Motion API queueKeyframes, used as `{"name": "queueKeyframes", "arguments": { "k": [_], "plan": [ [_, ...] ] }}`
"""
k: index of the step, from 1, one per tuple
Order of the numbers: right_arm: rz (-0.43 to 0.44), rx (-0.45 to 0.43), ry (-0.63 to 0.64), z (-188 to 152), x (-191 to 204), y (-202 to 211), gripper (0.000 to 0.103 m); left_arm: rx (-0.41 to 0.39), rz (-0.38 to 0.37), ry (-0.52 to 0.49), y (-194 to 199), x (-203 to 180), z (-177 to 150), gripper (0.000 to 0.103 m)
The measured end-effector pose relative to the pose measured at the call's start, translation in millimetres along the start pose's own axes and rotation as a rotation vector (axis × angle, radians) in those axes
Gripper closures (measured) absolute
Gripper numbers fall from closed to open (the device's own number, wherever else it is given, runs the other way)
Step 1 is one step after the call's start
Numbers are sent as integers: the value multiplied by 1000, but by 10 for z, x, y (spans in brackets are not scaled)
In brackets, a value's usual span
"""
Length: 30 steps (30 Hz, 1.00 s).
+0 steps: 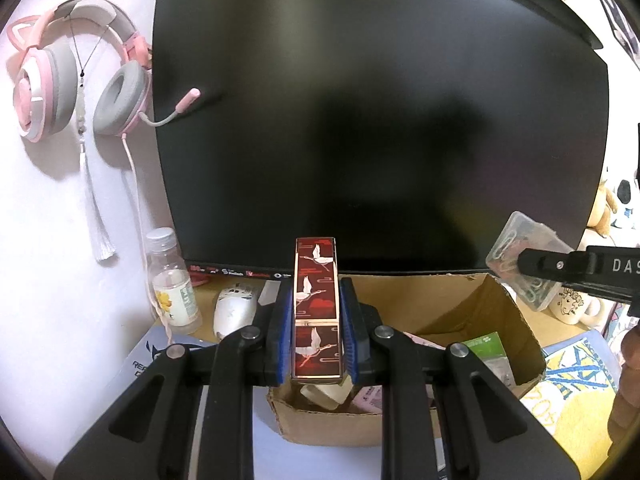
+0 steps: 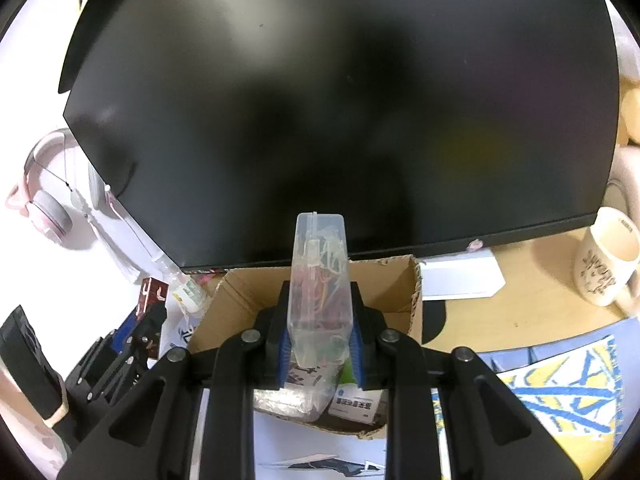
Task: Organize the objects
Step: 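Carry the red box with left tool while right carries clip box over cardboard box, then lower and release red box with left tool while right lowers clip box into box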
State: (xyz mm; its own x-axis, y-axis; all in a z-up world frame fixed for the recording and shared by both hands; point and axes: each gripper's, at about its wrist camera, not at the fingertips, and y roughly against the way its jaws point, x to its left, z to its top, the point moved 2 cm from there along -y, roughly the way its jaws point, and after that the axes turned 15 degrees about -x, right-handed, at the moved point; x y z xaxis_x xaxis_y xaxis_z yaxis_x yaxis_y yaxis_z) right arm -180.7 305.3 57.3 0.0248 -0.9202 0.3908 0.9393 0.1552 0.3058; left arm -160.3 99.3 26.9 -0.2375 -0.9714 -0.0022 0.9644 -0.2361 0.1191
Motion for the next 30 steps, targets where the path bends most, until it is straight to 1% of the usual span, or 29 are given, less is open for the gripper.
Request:
{"name": "queueKeyframes", "arguments": {
  "k": [3,13,17,26,30],
  "plan": [
    [8,11,1,-40,-13,-28,77,7,-4,-4,-13,-27,-18,83],
    [4,-3,56,-113,101,-42,77,25,-12,3,-83,-55,-74,83],
    [4,-8,91,-155,154,-65,77,30,-32,-3,-118,-106,-105,83],
    [-52,-4,155,-249,120,-167,77,54,-44,-37,-216,-213,-211,83],
    [-81,11,166,-291,82,-247,77,85,-18,-31,-332,-173,-284,83]
  ]
}}
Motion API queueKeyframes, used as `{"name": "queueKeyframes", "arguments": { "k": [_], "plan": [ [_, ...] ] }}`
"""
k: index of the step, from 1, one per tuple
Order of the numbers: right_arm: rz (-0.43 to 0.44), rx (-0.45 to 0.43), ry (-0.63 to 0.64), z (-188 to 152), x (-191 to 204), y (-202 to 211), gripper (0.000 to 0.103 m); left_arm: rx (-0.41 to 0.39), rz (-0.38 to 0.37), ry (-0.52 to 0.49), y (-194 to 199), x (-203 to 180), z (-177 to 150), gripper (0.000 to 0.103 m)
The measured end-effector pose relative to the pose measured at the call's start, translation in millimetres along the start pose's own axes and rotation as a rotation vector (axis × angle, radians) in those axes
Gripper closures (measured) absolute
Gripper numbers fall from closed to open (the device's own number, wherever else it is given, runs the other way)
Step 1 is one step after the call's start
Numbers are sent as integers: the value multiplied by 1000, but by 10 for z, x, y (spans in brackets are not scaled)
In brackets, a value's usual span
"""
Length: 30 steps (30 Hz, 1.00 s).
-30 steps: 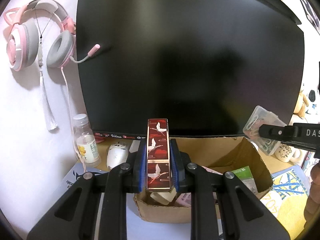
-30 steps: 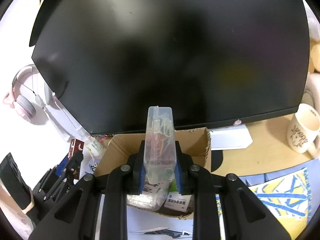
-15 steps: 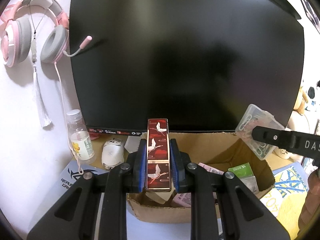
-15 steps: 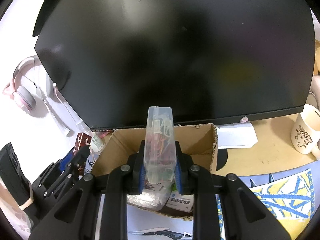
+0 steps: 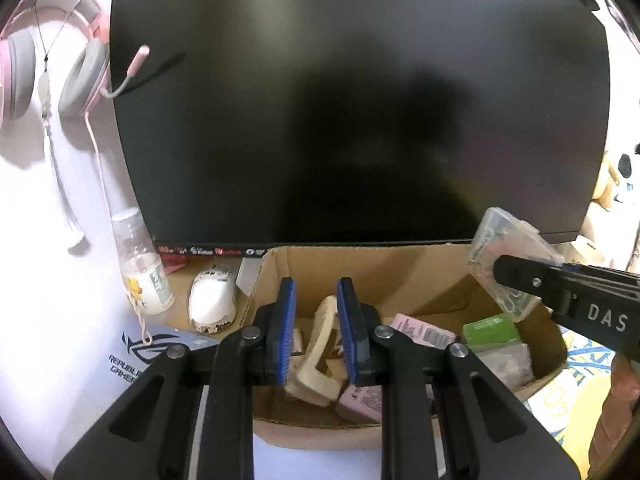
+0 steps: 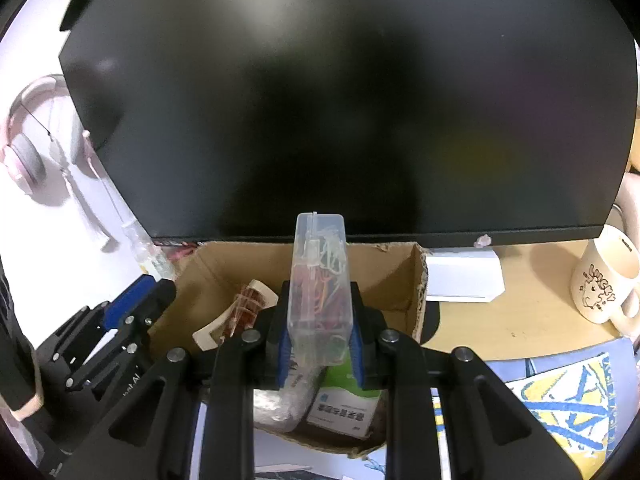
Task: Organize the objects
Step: 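Lower and release red box with left tool while right lowers clip box into box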
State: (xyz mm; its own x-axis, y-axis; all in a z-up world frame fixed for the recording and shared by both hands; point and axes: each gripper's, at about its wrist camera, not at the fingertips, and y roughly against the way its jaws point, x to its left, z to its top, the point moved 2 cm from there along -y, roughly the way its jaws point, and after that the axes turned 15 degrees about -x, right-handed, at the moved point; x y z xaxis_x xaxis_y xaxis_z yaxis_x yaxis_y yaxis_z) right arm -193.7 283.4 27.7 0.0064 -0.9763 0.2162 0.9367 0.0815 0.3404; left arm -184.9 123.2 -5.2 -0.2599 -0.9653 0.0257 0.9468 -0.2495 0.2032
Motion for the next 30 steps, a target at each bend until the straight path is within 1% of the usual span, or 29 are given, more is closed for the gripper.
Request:
{"name": "queueKeyframes", "arguments": {
  "k": [2,5,7,11,14,17,20,22,26,28,30],
  "plan": [
    [-9,8,7,-19,-9,-23,77,15,21,-1,-33,23,-22,83],
    [-27,19,25,-45,-25,-57,77,13,57,-16,-25,44,-26,83],
    [-31,29,37,-62,-20,-82,77,12,73,-18,-6,60,-14,81],
    [-35,43,69,-92,-14,-106,77,11,60,9,41,112,18,79],
    [-43,45,79,-93,-16,-106,77,7,65,12,71,151,41,76],
    [-44,48,70,-87,-24,-97,77,18,76,19,75,203,44,70],
    [-40,45,75,-88,-30,-92,77,20,81,25,92,246,51,59],
    [-40,44,81,-85,-20,-85,77,6,91,29,133,273,73,41],
    [-26,41,78,-64,-14,-37,77,-29,119,28,234,303,124,32],
    [-15,33,68,-47,-13,2,77,-35,116,30,263,313,136,21],
    [3,15,58,-18,-10,56,77,-44,122,22,287,314,149,16]
  ]
}}
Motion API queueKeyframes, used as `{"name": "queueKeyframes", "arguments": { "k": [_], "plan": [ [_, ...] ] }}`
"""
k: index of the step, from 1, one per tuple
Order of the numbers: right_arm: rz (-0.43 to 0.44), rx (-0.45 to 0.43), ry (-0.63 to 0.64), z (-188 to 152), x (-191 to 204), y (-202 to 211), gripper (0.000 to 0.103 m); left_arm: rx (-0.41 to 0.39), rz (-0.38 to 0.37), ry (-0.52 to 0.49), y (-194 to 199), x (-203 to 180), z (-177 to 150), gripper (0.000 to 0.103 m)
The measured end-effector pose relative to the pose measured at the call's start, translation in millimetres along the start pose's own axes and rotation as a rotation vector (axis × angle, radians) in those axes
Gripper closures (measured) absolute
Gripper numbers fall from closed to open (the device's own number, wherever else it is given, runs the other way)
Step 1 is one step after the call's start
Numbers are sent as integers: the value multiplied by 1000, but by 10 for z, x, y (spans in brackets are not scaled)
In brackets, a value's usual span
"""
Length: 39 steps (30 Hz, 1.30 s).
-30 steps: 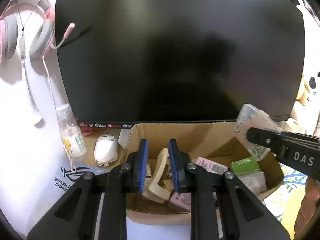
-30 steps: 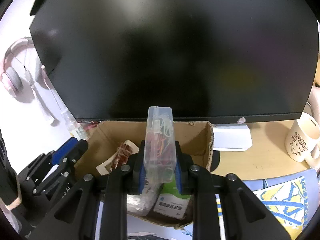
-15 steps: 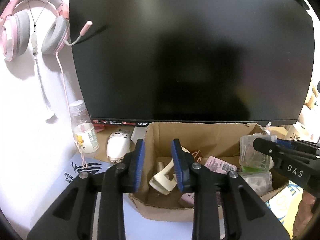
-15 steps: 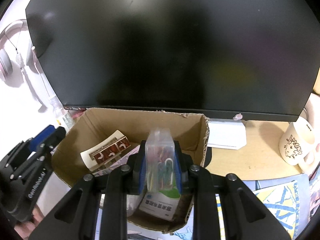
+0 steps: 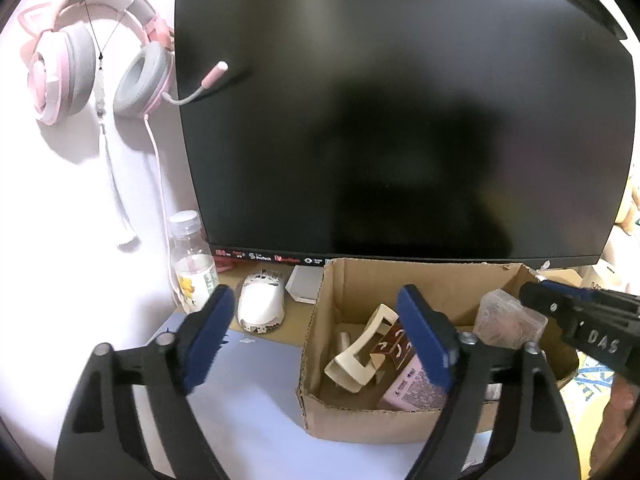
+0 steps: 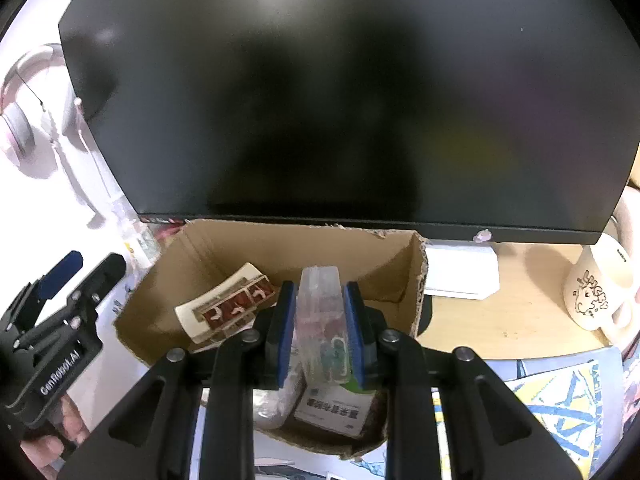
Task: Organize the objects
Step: 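Lower and release red box with left tool while right lowers clip box into box, then open the right tool to release the clip box and withdraw both tools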
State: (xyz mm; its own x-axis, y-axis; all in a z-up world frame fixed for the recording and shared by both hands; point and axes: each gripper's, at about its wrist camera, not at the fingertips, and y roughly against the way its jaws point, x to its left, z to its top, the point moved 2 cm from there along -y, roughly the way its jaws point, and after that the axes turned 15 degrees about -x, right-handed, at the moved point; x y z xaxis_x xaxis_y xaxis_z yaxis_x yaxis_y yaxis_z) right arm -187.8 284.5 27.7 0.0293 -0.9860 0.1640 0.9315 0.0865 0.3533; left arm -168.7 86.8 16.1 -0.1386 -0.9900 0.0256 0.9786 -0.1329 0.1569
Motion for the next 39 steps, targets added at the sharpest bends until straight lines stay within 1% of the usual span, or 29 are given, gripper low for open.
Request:
{"name": "queueKeyframes", "arguments": {
  "k": [3,4,5,7,9,10,11,12,13,14,17,21,25,32,39],
  "plan": [
    [13,-24,7,53,21,97,76,-9,25,-17,16,6,13,5],
    [13,-31,12,68,41,123,72,-13,32,-22,20,11,16,4],
    [13,-36,15,77,54,142,63,-14,38,-25,26,14,19,4],
    [20,-52,15,96,76,191,51,-9,43,-26,31,28,23,3],
    [24,-62,22,105,104,223,45,3,41,-17,28,50,20,3],
    [24,-63,32,107,136,215,39,8,39,-13,29,61,20,2],
    [25,-66,40,107,148,227,29,12,39,-8,31,76,21,2],
    [24,-71,45,108,159,224,24,17,40,-4,35,93,25,1],
    [22,-80,49,108,169,220,14,20,42,-2,41,109,29,0],
    [20,-88,50,109,173,233,9,21,44,0,51,123,34,0],
    [16,-96,53,105,187,246,1,23,46,8,91,175,53,0],
    [6,-90,36,109,170,256,0,34,29,34,149,261,68,0],
    [1,-87,8,117,114,301,0,20,24,40,256,320,95,0],
    [-17,-130,-4,129,32,491,0,-1,21,34,444,345,133,0],
    [-18,-168,36,84,53,745,0,-41,31,20,703,318,162,0]
  ]
}}
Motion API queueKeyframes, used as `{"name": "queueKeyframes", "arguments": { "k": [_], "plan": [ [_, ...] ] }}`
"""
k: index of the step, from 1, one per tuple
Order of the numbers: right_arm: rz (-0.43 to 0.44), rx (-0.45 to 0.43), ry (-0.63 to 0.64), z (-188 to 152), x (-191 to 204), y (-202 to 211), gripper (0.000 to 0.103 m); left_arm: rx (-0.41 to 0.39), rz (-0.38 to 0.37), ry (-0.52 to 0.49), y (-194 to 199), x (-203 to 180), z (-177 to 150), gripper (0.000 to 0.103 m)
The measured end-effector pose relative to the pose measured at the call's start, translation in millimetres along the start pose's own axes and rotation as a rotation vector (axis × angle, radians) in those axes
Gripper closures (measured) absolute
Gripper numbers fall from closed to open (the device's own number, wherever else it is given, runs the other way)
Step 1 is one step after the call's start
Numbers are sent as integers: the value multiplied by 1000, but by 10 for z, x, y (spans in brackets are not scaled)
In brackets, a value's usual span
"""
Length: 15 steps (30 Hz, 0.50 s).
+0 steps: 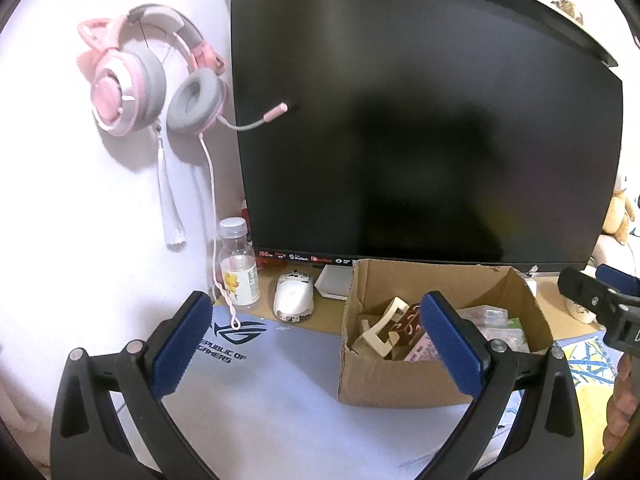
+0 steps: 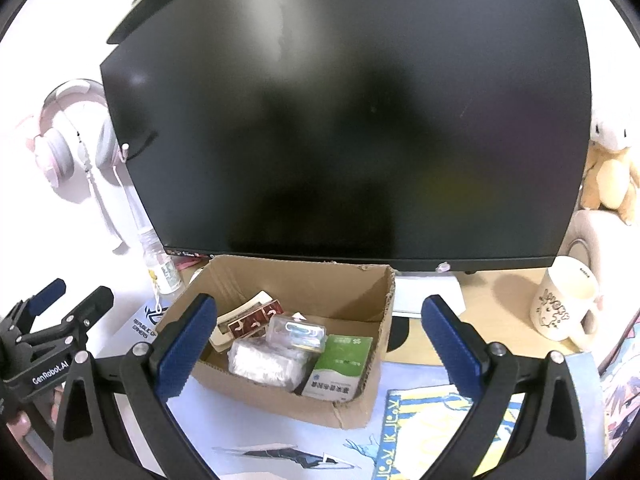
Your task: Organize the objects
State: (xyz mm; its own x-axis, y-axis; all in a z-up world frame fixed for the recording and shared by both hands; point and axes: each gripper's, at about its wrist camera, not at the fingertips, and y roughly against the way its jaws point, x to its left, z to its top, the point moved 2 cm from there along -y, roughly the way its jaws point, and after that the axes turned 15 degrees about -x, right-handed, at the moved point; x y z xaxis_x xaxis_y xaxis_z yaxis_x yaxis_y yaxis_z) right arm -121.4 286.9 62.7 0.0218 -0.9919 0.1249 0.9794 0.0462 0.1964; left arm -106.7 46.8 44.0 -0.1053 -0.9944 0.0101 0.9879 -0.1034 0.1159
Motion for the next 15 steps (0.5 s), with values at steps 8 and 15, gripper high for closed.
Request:
{"name": "queueKeyframes", "arguments": {
  "k": [8,15],
  "plan": [
    [-6,-40,28,-75,52,299,0,-43,15,-18,350,-5,-31,0],
    [-20,-78,46,-185,44,553,0,-74,34,-43,622,9,-42,0]
  ]
}}
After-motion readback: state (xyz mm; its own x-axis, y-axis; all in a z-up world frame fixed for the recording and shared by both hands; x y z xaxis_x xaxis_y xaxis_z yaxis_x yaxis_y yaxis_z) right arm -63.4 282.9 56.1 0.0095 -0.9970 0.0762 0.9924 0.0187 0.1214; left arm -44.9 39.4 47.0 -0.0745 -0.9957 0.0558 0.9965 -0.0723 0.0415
